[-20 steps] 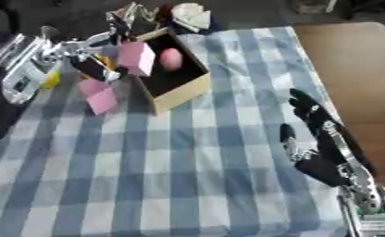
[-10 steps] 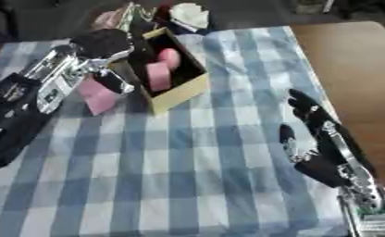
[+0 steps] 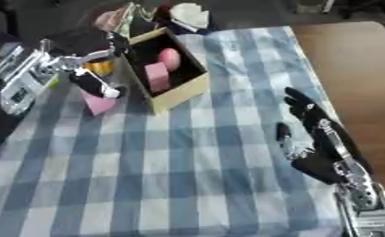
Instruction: Pick up objects on the table and place them in the box.
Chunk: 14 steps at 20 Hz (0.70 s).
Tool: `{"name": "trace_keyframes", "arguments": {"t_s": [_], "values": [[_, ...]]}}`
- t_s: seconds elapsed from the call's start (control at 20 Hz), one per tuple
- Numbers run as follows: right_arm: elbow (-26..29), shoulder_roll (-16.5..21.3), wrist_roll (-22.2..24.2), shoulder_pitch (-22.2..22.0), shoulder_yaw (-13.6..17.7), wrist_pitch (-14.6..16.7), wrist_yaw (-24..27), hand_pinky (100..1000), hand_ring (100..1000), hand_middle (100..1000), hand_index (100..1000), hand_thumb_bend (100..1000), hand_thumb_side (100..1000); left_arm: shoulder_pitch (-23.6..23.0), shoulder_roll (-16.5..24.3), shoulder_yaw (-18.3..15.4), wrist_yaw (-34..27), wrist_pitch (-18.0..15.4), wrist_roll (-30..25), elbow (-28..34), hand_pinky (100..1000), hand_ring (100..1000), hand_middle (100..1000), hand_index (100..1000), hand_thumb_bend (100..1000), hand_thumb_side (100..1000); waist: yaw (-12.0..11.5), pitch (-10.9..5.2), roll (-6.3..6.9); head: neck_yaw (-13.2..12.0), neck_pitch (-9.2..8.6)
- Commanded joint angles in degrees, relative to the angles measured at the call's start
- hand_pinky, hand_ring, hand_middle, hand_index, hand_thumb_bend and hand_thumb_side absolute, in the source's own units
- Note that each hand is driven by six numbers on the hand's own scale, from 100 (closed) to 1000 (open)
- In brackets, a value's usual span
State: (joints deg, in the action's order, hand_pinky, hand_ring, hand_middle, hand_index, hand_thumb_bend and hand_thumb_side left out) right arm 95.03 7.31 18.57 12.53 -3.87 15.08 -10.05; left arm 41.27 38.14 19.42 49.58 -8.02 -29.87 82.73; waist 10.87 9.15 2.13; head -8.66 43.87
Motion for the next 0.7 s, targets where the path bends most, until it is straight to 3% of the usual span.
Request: {"name": "trace_keyframes", "arguments": {"t_s": [0.05, 0.3, 0.7], "values": [[0.96, 0.43, -0.25, 0.38, 0.49, -0.08, 0.14, 1000, 1000, 1000, 1000, 100, 406, -0.01, 3.08, -2.35, 1.22, 2.15, -3.5, -0.93, 751, 724, 757, 859, 494, 461, -0.02, -1.27, 0.0, 0.4, 0.24], [1.01, 0.4, -0.24, 0.36, 0.52, -0.14, 0.15, 1000, 1000, 1000, 1000, 100, 406, 0.35, 1.87, -4.16, 7.17, 3.84, -5.37, -8.72, 754, 732, 765, 863, 540, 486, 0.21, -1.3, 0.0, 0.52, 0.24], [1.06, 0.29, -0.2, 0.36, 0.48, -0.18, 0.21, 1000, 1000, 1000, 1000, 100, 406, 1.2, -0.86, -5.18, 10.45, 4.21, -1.77, -15.21, 746, 718, 754, 859, 519, 481, 0.73, -1.29, 0.05, 0.56, 0.24]]}}
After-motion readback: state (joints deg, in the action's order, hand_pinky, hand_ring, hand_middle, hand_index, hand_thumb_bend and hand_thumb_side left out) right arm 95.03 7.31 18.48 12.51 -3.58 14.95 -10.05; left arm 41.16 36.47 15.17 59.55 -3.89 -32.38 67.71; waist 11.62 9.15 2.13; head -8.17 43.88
